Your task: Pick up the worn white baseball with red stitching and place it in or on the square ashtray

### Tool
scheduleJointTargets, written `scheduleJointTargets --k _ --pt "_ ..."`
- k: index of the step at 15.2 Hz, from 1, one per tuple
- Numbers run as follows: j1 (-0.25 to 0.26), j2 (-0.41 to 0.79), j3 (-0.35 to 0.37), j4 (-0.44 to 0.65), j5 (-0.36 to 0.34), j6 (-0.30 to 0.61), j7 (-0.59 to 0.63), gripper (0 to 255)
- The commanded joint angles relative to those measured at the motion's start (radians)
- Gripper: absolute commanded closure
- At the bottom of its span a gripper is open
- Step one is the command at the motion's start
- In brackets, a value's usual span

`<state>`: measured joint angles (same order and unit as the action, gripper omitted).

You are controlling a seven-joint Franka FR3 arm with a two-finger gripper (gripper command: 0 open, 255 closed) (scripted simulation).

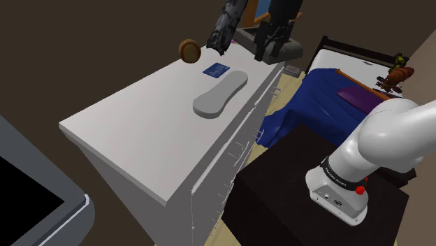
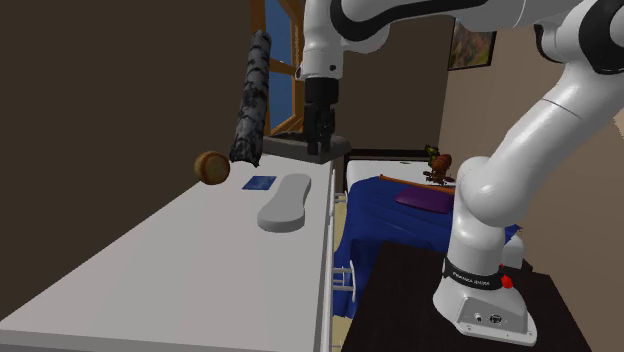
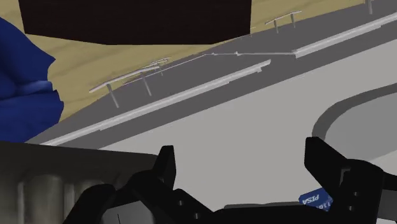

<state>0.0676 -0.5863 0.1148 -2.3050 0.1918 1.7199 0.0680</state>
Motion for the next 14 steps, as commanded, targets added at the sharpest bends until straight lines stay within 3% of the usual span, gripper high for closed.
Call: scheduleJointTargets --k 1,8,14 --pt "0.009 0.049 0.029 0.038 0.018 0.046 0.034 0" --pt "0.027 0.217 0.118 0.18 0.034 0.186 0.137 0" --pt "0.037 0.375 0.188 0.341 -0.002 0.278 0.237 0"
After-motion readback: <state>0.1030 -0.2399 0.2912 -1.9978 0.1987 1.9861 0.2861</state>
